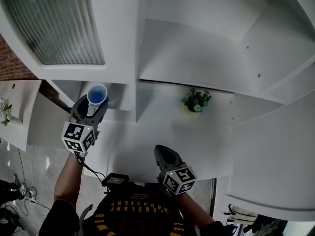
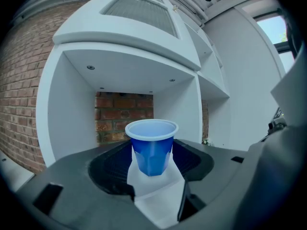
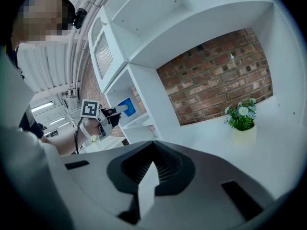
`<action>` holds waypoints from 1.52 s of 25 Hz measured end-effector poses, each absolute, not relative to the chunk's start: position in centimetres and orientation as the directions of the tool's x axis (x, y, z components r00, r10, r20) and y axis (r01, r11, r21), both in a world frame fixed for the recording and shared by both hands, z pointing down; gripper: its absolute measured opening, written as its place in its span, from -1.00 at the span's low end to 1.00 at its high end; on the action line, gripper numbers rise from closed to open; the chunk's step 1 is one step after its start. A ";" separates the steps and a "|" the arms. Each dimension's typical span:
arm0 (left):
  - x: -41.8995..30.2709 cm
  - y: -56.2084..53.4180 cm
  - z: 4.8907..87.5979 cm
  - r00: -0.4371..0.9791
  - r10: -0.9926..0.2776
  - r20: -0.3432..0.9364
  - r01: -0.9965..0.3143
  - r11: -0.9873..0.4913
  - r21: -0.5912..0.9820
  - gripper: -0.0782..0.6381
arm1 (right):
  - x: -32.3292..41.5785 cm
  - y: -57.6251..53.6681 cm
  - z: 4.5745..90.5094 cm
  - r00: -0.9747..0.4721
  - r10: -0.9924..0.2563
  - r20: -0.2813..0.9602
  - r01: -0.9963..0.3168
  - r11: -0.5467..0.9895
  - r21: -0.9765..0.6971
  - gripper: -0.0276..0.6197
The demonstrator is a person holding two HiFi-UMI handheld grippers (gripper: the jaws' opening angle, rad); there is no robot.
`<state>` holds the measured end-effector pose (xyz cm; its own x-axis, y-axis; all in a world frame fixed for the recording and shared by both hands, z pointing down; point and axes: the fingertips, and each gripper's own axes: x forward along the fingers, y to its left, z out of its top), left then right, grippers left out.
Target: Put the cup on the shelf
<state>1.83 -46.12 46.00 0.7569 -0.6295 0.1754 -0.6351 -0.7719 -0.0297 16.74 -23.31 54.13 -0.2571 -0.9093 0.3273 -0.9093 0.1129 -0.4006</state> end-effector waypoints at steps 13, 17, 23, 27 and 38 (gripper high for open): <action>4.2 -50.1 49.2 0.721 -0.626 0.298 -0.638 -0.767 -0.066 -0.03 | 17.5 -22.4 54.7 -0.204 -0.919 0.337 -0.911 0.052 -0.410 -0.91; 4.7 -50.3 50.1 0.712 -0.620 0.330 -0.632 -0.770 -0.082 -0.03 | 17.5 -22.1 54.7 -0.195 -0.921 0.337 -0.911 0.042 -0.411 -0.91; 4.8 -50.7 51.4 0.689 -0.616 0.383 -0.638 -0.765 -0.083 -0.03 | 17.7 -21.7 54.9 -0.183 -0.922 0.342 -0.910 0.027 -0.414 -0.91; 4.5 -51.0 51.6 0.678 -0.622 0.391 -0.650 -0.756 -0.077 -0.03 | 17.6 -21.7 54.8 -0.186 -0.922 0.339 -0.908 0.030 -0.417 -0.91; 4.0 -50.3 51.6 0.673 -0.625 0.396 -0.661 -0.748 -0.059 0.05 | 17.5 -21.4 54.8 -0.199 -0.922 0.333 -0.905 0.042 -0.424 -0.91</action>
<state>4.02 -50.29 51.65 0.6727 -0.6249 0.3962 -0.6606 -0.7484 -0.0587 17.50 -21.40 54.81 -0.1989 -0.9216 0.3333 -0.9047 0.0419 -0.4241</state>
